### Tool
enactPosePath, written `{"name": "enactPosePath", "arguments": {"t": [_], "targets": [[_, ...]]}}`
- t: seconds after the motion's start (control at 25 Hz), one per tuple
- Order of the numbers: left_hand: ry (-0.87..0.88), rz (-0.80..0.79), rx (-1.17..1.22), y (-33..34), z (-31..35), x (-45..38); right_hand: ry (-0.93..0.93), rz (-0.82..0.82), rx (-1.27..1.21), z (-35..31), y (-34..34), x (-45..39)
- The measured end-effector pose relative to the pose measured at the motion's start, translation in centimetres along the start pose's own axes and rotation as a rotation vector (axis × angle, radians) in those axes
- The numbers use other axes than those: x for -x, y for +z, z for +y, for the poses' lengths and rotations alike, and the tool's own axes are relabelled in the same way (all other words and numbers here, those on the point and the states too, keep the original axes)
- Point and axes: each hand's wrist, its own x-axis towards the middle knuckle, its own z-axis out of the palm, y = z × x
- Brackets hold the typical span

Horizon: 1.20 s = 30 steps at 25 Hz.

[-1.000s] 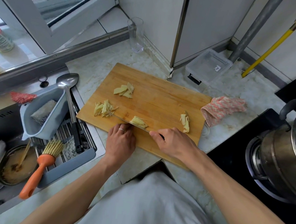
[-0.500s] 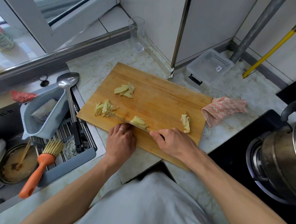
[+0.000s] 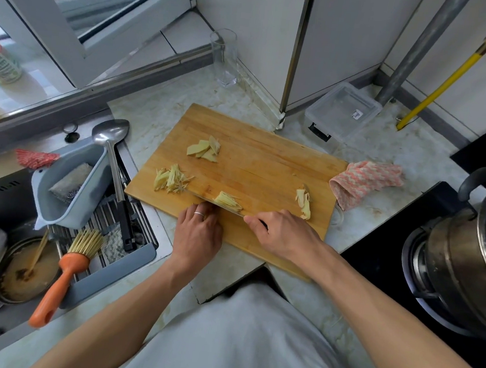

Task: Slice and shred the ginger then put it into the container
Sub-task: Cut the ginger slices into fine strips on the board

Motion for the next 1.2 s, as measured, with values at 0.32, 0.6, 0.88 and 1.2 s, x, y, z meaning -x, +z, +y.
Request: {"name": "enactPosePath", "arguments": {"t": [0.32, 0.6, 0.88, 1.2], "targets": [[0.1, -0.002, -0.01, 0.15, -0.12, 0.26, 0.014, 0.002, -0.035, -0.26, 0.13, 0.08], [0.078, -0.032, -0.004, 0.01, 0.06, 0.37, 0.023, 0.003, -0.05, -0.26, 0.22, 0.18], [0.074, -0.021, 0.002, -0.08, 0.05, 0.22, 0.006, 0.005, -0.017, -0.33, -0.13, 0.5], [0.075, 0.001, 0.036, 0.21, -0.13, 0.25, 0.012, -0.008, -0.039, -0.37, -0.17, 0.37]]}}
